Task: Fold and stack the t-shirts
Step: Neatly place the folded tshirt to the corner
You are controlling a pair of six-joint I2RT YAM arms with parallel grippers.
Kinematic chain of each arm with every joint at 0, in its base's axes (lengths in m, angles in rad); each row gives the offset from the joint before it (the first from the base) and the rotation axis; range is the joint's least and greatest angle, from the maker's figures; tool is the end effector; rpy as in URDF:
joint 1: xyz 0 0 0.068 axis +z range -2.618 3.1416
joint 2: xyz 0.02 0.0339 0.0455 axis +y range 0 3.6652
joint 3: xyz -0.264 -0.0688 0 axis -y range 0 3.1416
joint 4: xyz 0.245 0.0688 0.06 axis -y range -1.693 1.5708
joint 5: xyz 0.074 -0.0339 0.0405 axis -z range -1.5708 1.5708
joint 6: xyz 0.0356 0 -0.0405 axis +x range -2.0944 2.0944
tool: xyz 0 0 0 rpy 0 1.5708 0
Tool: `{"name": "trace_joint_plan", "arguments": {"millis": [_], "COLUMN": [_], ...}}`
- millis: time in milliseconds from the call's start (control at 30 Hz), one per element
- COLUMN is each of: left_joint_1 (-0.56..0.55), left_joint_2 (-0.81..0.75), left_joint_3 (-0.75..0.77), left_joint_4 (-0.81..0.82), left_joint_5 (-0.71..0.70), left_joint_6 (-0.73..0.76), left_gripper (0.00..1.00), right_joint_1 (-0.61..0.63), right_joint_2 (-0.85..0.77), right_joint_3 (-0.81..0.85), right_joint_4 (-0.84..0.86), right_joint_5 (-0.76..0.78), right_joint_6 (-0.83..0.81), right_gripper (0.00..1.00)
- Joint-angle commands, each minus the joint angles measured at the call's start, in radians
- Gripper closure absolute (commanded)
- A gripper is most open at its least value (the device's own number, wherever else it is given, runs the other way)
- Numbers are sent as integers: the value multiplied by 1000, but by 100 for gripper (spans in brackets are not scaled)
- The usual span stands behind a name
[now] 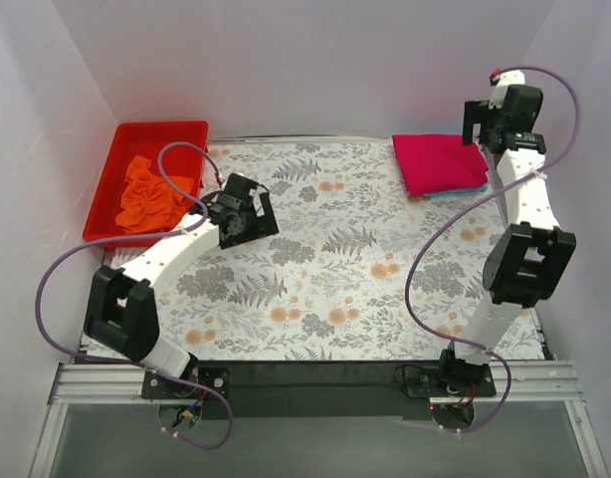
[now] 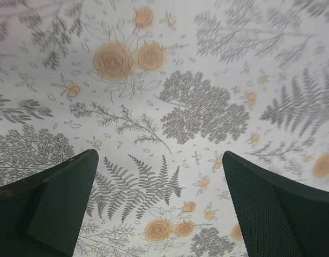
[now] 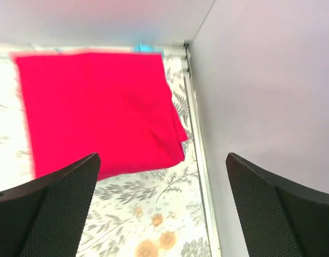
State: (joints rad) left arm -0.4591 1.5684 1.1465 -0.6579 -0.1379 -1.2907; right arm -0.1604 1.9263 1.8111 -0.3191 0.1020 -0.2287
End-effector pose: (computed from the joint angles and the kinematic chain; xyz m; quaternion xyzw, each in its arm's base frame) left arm 0.2881 -0.1370 0.2356 -0.4062 0.8785 -0.1432 0.2067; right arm 0.4549 -0.0773 0.3464 -0.0013 0.8422 -0.1461 0.5190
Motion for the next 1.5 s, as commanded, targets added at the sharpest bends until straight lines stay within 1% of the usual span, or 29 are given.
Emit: {"name": "trace_joint_plan", "arguments": {"millis": [0,67,100,133,167,200,233,267,300,333,367,433,467,533,600,667,700,833,900,1133,1467], "left_joint_1": [5,5,7,7,7,7,8,7,8,8,7,8,8,8,8,8,8,8,8,8,7], "left_joint_2": [-161,-243,-267,-322,-347,-372,-399,-451,-482,-514,-583,-651,-724,-793,-872,-909,-935,-958,-959,-944,-913], "left_joint_3": [53,53,55,53,55,58,58,59,59,55,47,10,-4,-48,-74,-109,-120,-157,-179,-202,-212], "left_joint_4": [20,24,23,21,20,9,4,-2,-12,-12,-2,46,66,128,173,195,214,244,262,285,325], "left_joint_5": [-156,-204,-230,-277,-298,-321,-366,-388,-417,-449,-460,-470,-476,-488,-514,-549,-565,-623,-637,-620,-601], "left_joint_6": [-7,1,1,1,-1,-10,-15,-21,-42,-45,-36,23,43,102,122,125,123,93,77,19,21], "left_gripper": [4,2,2,2,2,2,2,2,2,2,2,2,2,2,2,2,2,2,2,2,2], "right_joint_1": [-5,-5,-7,-13,-13,-14,-13,-11,-5,28,50,126,145,186,190,190,190,190,190,190,188], "right_joint_2": [-208,-288,-376,-426,-522,-571,-622,-721,-774,-818,-889,-946,-1002,-1061,-1153,-1232,-1254,-1308,-1314,-1290,-1293], "right_joint_3": [-47,-107,-137,-197,-232,-266,-300,-385,-425,-465,-514,-559,-603,-650,-721,-769,-798,-809,-809,-788,-799], "right_joint_4": [-55,-78,-89,-89,-86,-86,-66,-52,-32,-11,-9,-6,-5,-1,8,34,38,60,93,117,135], "right_joint_5": [-33,-6,1,13,21,19,10,7,22,89,123,206,214,217,217,222,223,208,165,122,110], "right_joint_6": [139,158,172,196,219,223,264,272,276,281,276,261,238,236,255,261,259,233,177,173,178], "right_gripper": [10,6,2,2,2,2,2,2,2,2,2,2,2,2,2,2,2,2,2,2,2]}}
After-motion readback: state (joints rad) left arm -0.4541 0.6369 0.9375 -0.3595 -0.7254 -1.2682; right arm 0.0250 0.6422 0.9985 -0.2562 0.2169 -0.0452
